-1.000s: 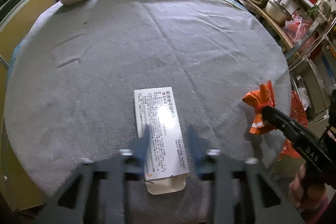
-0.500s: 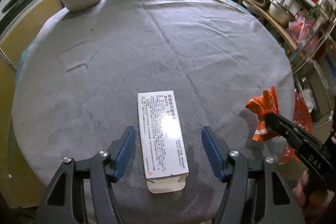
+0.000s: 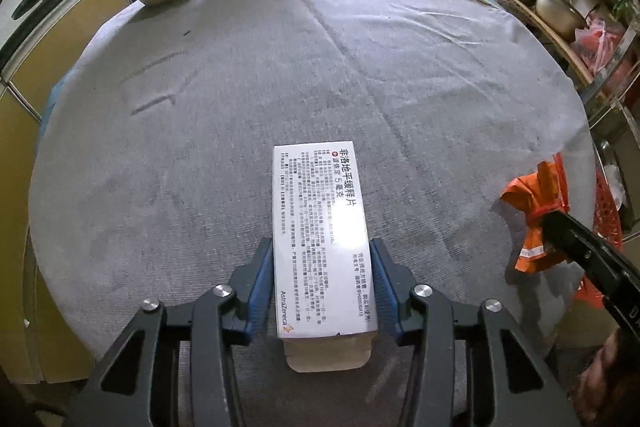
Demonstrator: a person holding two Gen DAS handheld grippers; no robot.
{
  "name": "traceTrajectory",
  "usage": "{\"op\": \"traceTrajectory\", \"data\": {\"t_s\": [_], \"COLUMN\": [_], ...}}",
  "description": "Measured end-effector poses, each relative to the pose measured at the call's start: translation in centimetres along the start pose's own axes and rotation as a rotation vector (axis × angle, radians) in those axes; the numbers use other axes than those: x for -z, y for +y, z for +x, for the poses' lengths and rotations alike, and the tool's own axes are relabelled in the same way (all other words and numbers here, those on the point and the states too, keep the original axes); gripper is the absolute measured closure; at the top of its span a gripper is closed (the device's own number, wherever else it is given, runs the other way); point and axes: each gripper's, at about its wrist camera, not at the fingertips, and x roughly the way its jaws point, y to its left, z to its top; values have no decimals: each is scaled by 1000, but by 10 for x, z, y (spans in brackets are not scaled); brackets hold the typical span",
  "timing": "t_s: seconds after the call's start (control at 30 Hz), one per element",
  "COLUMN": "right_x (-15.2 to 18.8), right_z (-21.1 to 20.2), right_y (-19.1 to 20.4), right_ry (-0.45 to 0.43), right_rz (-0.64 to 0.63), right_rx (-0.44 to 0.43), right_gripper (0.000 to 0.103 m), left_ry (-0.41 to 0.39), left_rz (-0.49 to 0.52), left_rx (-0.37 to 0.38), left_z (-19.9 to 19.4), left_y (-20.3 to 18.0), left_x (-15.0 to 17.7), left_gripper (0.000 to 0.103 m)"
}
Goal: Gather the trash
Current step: 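Lift the white box with the left tool while the right tool holds the wrapper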
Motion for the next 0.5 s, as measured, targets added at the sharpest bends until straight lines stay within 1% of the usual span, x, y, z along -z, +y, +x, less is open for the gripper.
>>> {"op": "traceTrajectory", "data": {"t_s": [0.17,0.5], "right_x": [-1,-1], "right_z": [-1,-11], "right_y": [-1,-3], "right_ry": [-4,-31], "right_rz": [5,8], "right_rx": [-3,-5], "right_gripper": [80,80], "left_ry": [-37,-116], "left_rz": [27,82], "left_rx": [-23,-70], "left_z": [-9,-40], "left_y": [-8,-28], "left_x": [-1,-6], "left_gripper": [56,56]}}
